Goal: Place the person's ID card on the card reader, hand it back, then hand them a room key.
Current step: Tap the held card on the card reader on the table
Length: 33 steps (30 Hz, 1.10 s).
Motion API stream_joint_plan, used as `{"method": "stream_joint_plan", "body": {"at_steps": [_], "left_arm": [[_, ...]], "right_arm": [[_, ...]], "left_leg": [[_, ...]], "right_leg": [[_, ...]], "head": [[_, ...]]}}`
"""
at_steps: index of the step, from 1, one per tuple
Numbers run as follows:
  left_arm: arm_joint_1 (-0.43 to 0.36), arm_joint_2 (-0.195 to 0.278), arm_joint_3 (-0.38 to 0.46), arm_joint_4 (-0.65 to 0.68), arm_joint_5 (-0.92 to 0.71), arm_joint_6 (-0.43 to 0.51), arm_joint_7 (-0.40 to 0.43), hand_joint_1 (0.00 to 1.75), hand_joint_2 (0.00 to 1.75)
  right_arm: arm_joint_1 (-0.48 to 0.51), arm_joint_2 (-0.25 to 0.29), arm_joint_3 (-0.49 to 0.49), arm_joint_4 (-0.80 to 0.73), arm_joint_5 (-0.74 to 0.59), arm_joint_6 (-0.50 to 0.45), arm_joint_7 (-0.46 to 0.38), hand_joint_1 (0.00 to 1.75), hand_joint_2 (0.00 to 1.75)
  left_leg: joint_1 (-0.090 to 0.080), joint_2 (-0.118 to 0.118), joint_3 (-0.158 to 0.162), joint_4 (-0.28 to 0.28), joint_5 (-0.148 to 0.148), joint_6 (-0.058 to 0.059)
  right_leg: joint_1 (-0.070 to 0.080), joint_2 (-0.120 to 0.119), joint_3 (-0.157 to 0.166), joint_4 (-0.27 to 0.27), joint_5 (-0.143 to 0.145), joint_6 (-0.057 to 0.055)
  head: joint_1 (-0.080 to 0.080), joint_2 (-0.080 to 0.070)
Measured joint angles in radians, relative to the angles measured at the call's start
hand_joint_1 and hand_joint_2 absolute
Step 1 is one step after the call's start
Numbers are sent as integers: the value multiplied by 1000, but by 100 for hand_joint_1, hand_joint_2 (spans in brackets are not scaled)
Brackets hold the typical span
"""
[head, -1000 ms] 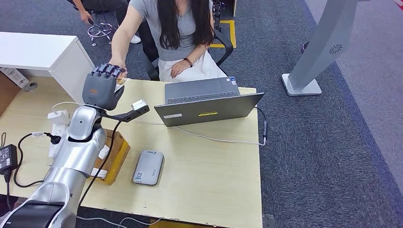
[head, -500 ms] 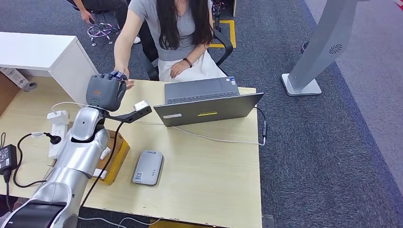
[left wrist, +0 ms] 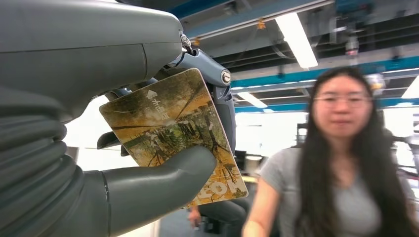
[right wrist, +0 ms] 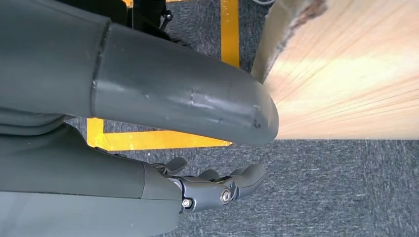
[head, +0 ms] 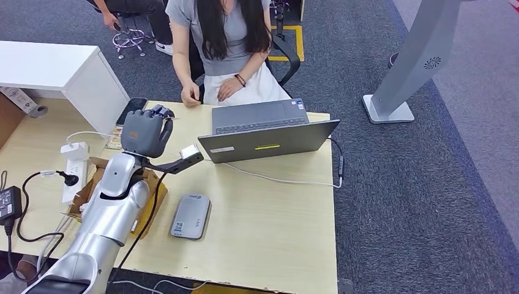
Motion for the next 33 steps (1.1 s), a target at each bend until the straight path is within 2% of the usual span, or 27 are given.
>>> {"method": "stream_joint_plan", "body": {"at_steps": [6,33], "left_arm": [[47,-4,-15,-70,2,-2,4,175,175],[90,-10,-29,-128,14,-10,0,175,175]], "right_arm": [[3,0,0,0,0,0,0,0,0],[7,0,0,1,0,0,-1,0,0]], "left_leg": [[0,0,0,0,0,-1],[0,0,0,0,0,-1]], "right_leg": [[0,0,0,0,0,0],[0,0,0,0,0,0]], "head": [[0,0],[0,0]]}}
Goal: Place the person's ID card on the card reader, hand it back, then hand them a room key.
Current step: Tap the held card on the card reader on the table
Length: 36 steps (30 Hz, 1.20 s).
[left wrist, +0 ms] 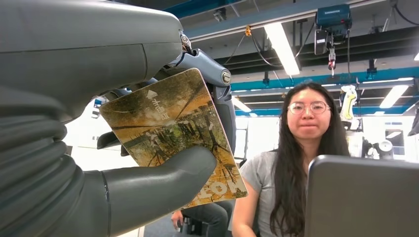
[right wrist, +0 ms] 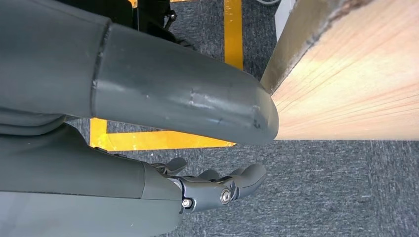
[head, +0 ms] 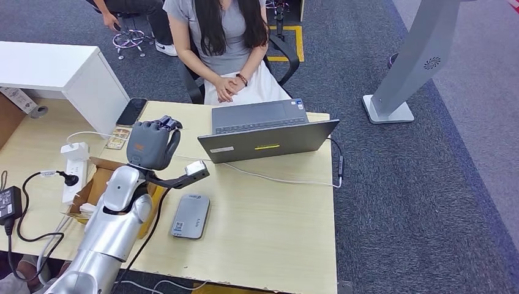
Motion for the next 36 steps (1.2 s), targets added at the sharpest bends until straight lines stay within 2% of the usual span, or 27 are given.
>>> {"method": "stream_joint_plan", "body": {"at_steps": [5,8,15,18,36], "left_arm": [[6,0,-1,-8,6,0,-6,175,175],[41,-1,-11,-47,18,0,-19,175,175],[257,-3,-99,-251,-5,-12,-15,175,175],[304,-1,-123,-300,-9,-13,-7,175,175],[345,2,-142,-365,-8,-31,-4,175,175]], "right_arm": [[1,0,-1,0,0,-1,0,0,0],[3,0,-4,0,-2,-3,-5,0,0],[16,0,-15,2,-12,-14,-31,0,0],[17,0,-18,3,-12,-14,-32,0,0],[19,0,-22,6,-12,-15,-34,0,0]], "left_leg": [[0,0,0,0,0,0],[0,0,0,0,0,0],[0,-1,-1,0,-2,-1],[0,-1,-1,0,-3,-1],[0,-2,-1,0,-2,-1]], "right_leg": [[0,0,0,0,0,0],[0,0,0,0,0,0],[0,0,0,-1,-3,-1],[0,-1,0,-1,-3,-1],[0,-3,1,-1,-2,-1]], "head": [[0,0],[0,0],[0,0],[0,0],[0,0]]}}
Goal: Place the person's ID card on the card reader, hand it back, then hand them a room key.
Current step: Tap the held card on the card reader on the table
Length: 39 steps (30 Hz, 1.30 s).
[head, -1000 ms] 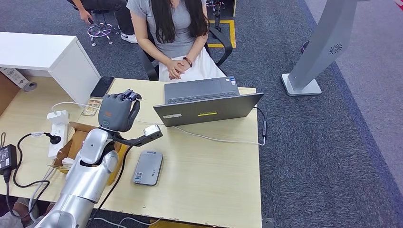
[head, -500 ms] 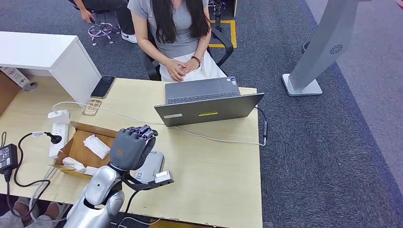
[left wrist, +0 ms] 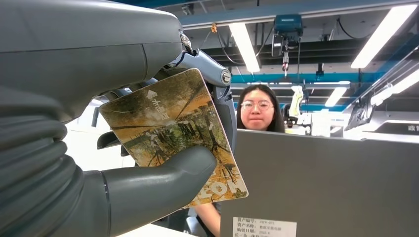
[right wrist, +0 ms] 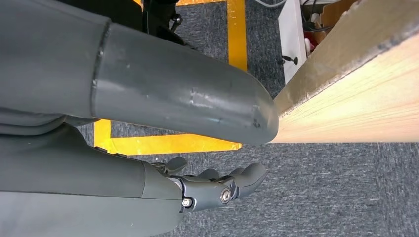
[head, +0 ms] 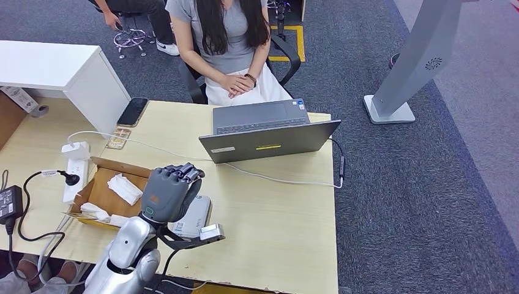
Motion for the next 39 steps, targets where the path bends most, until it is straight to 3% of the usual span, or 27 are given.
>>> {"method": "stream_joint_plan", "body": {"at_steps": [11,20,26,30,39], "left_arm": [[97,8,-35,-30,-35,-69,40,175,175],[248,44,-47,-73,-10,-90,110,175,175],[265,45,-48,-79,-121,-171,282,175,175],[269,45,-47,-66,-123,-224,309,175,175],[270,44,-32,-44,-136,-229,359,175,175]], "right_arm": [[1,0,-19,0,4,-16,-17,0,0],[11,-10,-21,0,35,-30,-6,0,0],[16,-12,-26,0,44,-35,13,0,0],[20,-12,-30,0,54,-34,24,0,0],[21,-13,-41,0,83,-33,37,0,0]], "left_leg": [[0,0,0,0,0,0],[0,-1,-1,0,-1,0],[0,-1,0,0,0,0],[0,-1,0,0,0,0],[0,-1,0,0,0,0]], "right_leg": [[0,0,0,0,0,0],[0,-1,0,0,-1,0],[0,-2,1,0,-1,0],[0,-2,1,0,-1,0],[0,-2,1,0,-1,0]], "head": [[0,0],[0,0],[0,0],[0,0],[0,0]]}}
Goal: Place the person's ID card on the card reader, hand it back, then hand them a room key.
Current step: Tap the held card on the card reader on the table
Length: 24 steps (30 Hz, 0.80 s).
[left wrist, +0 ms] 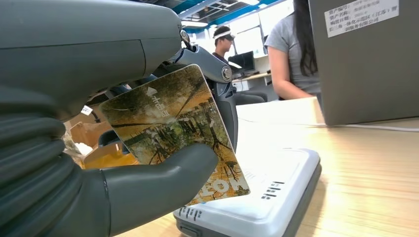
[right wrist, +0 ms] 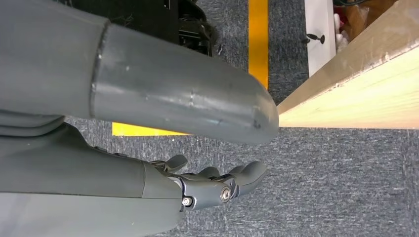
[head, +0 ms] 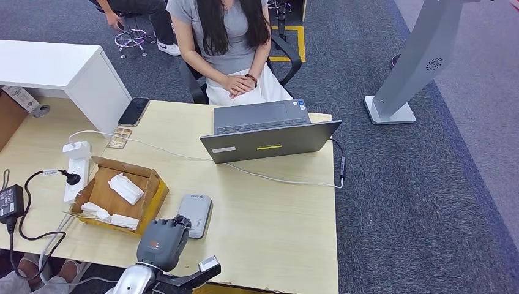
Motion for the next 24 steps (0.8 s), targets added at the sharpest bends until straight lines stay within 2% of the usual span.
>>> {"method": "stream_joint_plan", "body": {"at_steps": [10,24], "left_arm": [[-20,-24,79,46,-2,7,0,175,175],[-59,-48,135,93,-7,9,-16,175,175]], "right_arm": [[1,0,-2,0,31,2,9,0,0],[1,0,-2,0,50,6,18,0,0]], "left_leg": [[0,0,0,0,0,0],[0,0,0,0,0,0]], "right_leg": [[0,0,0,0,0,0],[0,0,0,0,0,0]], "head": [[0,0],[0,0]]}}
